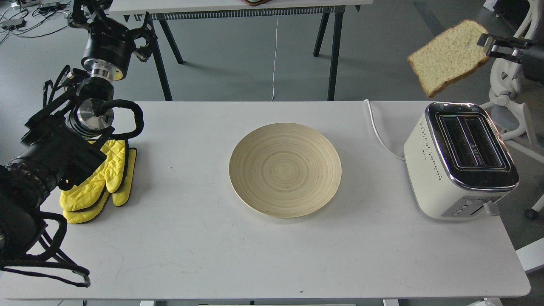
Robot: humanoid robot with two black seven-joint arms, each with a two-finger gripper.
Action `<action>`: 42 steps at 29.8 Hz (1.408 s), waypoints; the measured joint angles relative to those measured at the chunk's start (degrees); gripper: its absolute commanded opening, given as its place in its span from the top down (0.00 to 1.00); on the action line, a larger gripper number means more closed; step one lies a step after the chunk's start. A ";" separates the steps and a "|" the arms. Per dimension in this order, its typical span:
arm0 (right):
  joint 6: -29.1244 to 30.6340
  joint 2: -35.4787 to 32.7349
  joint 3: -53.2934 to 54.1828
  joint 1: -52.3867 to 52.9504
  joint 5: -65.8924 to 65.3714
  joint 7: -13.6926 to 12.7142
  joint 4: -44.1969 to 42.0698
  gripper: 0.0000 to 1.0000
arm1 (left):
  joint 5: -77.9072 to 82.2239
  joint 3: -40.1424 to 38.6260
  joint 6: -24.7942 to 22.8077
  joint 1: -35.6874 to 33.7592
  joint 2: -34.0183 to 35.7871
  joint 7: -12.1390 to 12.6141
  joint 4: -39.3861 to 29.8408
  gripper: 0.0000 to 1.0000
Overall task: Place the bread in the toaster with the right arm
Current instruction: 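Lift the bread slice with the right gripper up above the toaster, then lower the held bread slice into the toaster slot with the right gripper, then open the right gripper and release the bread into the slot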
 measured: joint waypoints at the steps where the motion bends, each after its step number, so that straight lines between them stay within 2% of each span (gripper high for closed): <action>1: 0.41 -1.80 0.00 0.20 -0.85 -0.21 1.13 1.00 | 0.00 0.00 0.00 0.00 0.00 0.00 0.00 0.00; 7: 3.43 -9.62 -0.11 -0.45 -3.84 -0.83 6.45 1.00 | 0.00 -0.23 0.00 0.00 0.05 -0.07 0.00 0.00; 13: 3.90 -12.04 -0.59 -3.66 -3.96 -1.10 7.02 1.00 | 0.00 -0.12 0.00 0.00 0.01 -0.09 0.00 0.00; 25: 2.99 -8.11 -1.49 -8.17 -3.90 -3.25 6.14 1.00 | 0.00 -0.08 0.00 0.00 -0.06 -0.09 0.03 0.00; 39: 1.17 -3.66 -2.51 -11.73 -3.46 -3.51 4.33 0.99 | 0.00 0.00 0.00 0.00 -0.07 -0.09 0.00 0.00; 40: 1.11 -3.43 -2.51 -11.89 -3.46 -3.50 4.34 0.96 | 0.00 0.00 0.00 0.00 -0.07 -0.09 0.00 0.00; 42: 1.08 -3.18 -2.44 -12.03 -3.40 -3.51 4.36 0.80 | 0.00 0.00 0.00 0.00 -0.07 -0.09 0.00 0.00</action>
